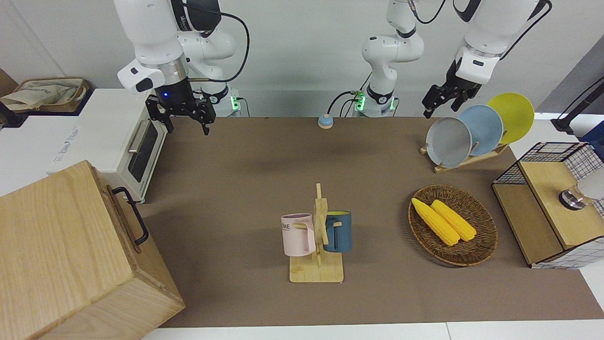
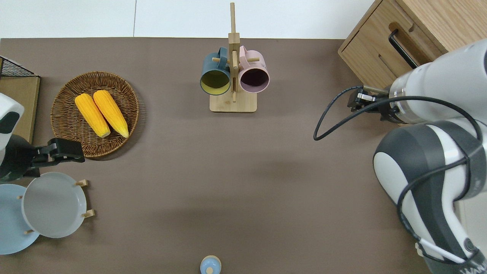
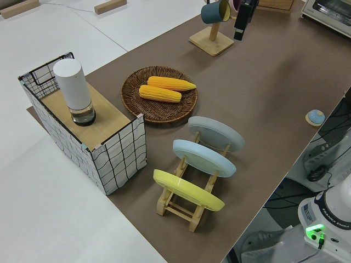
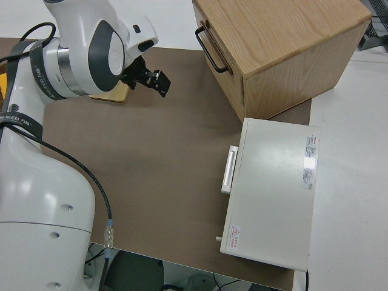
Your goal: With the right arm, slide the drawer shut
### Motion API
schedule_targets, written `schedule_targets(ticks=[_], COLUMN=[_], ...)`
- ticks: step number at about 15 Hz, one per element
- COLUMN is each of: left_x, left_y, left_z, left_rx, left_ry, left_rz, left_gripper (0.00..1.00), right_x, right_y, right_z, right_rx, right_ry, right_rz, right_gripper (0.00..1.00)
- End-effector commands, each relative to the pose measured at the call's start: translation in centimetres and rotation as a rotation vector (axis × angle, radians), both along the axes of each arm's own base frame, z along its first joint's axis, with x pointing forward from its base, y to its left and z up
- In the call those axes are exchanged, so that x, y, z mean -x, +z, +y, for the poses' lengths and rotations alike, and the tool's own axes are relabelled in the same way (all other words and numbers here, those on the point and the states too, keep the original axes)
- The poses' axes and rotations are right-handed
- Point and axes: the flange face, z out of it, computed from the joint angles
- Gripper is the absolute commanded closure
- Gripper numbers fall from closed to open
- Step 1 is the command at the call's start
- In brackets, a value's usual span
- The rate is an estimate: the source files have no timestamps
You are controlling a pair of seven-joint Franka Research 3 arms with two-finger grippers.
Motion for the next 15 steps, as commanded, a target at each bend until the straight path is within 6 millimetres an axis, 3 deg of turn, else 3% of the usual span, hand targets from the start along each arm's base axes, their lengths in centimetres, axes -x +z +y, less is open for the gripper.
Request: schedule_targets(ticks=[1, 5, 15], left_x=[0.4, 0.4, 0.4], left_y=[0.5, 0.5, 0.5], left_z=[0.2, 0.2, 0.2], left_rx=[0.001, 0.001, 0.001], left_ry=[-0.008, -0.006, -0.006], left_rz=[0.003, 0.003, 0.003], left_gripper=[0.01, 0.01, 0.01], right_x=[3.6, 4.5, 4.3], right_y=[1.7, 2.2, 2.2], right_z=[-1.9, -2.8, -3.3], right_rx=[-0.02, -0.016, -0.009], right_ry=[0.046, 0.04, 0.018], right_rz=[0.057, 0.078, 0.08], right_gripper=[0.011, 0.011, 0.011])
